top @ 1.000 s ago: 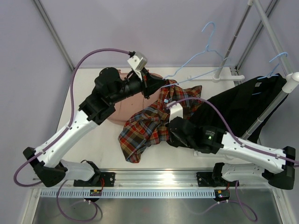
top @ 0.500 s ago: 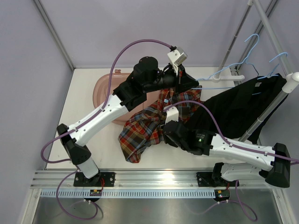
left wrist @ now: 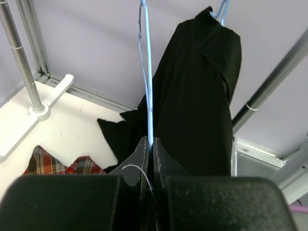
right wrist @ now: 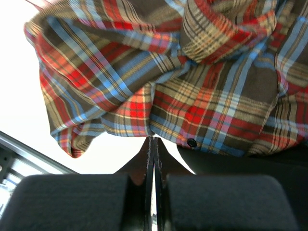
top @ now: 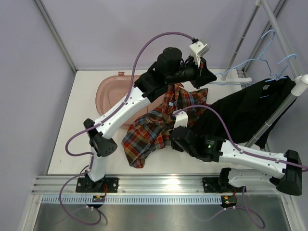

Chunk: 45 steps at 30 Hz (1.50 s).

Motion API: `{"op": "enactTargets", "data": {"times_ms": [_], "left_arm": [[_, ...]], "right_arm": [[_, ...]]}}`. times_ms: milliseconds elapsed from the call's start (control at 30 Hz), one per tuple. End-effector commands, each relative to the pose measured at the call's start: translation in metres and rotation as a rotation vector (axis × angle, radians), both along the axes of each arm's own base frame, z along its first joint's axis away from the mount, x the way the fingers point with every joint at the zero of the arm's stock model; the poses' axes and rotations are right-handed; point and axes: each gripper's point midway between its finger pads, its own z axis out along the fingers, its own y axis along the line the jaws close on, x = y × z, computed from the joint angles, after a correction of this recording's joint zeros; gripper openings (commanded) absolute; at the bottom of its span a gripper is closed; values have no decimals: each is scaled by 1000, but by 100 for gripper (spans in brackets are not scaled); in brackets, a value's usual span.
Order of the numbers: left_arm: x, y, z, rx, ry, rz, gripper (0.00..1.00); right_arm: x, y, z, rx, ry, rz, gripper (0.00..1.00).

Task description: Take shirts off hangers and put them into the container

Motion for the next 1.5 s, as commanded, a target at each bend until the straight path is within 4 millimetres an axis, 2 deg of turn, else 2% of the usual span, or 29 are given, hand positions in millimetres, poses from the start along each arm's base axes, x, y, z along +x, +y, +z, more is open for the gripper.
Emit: {"op": "enactTargets", "data": {"times_ms": [0,300,467,633,767,833,1067,1200,1333,1467], "left_arm": [[-5,-3,19,-40,-9,-28,0],[-2,-23,9,-80,30,-77,0],[-13,-35,19,-139,19,-136,0],[-15,-45,21,-176,31,-172,0],[-30,-53,29,-225,20,-246,0],[-33,-53,37,-251,13,-256,0],[-37,-55,44,-285,6,-287,0],[-43,-52,60,-342,-15,-319,0],[-45,-48,65,-345,-25,-313,0],[-46,-39,61,-317,-33,-286,0]], "right_arm": [[2,-1,-5,19,-7,-43,0],[-3,-9,-20,24,16,-58,0],[-6,-11,-32,23,37,-65,0],[-8,-11,-36,30,43,-61,0],[-7,-9,-39,29,46,-59,0],[-8,-8,-41,23,50,-57,0],[-11,0,-41,24,50,-40,0],[-13,3,-43,16,53,-33,0],[-14,3,-45,11,55,-35,0],[-14,2,-41,20,50,-36,0]]}}
